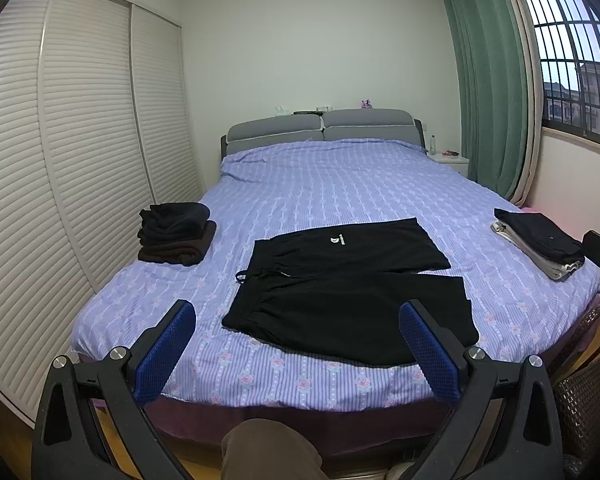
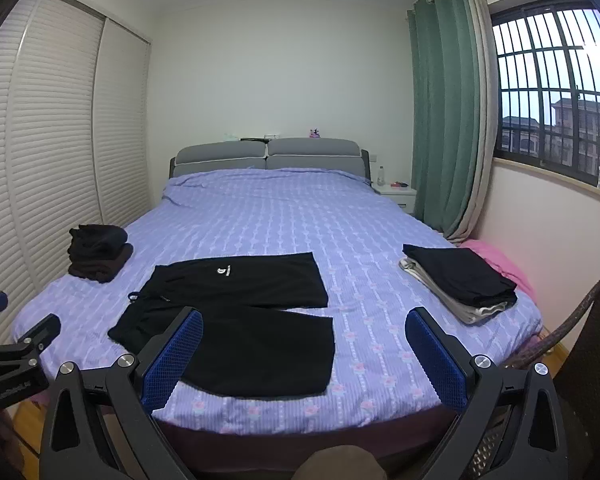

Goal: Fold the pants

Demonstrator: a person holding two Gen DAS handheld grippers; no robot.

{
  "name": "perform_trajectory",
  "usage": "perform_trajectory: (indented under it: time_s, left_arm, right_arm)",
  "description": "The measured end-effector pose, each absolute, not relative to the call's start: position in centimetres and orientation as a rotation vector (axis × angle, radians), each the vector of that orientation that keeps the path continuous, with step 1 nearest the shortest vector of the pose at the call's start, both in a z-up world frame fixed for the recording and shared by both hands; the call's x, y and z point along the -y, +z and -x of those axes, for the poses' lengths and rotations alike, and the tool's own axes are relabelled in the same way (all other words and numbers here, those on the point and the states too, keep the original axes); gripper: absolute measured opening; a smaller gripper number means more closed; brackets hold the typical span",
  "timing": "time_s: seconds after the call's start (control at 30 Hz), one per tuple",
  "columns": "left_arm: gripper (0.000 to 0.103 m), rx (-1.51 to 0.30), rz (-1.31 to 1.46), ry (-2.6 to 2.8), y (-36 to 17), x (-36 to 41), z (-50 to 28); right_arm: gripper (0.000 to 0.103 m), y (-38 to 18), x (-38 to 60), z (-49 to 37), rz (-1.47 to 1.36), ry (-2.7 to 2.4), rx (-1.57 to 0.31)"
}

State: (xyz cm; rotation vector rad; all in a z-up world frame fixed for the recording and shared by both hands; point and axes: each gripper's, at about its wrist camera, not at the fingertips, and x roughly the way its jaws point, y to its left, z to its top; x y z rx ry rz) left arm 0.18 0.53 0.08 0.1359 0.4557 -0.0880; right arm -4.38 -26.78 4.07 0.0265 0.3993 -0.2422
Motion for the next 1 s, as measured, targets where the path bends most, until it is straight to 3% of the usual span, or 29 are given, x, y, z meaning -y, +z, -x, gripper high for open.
perform_trajectory:
  time_s: [1.0]
  left_arm:
    - [0.103, -0.449, -0.155, -0.075, -0.40, -0.58, -0.41]
  right_arm:
    - [0.103, 3.51, 27.45, 4.26, -0.038, -0.256, -0.411]
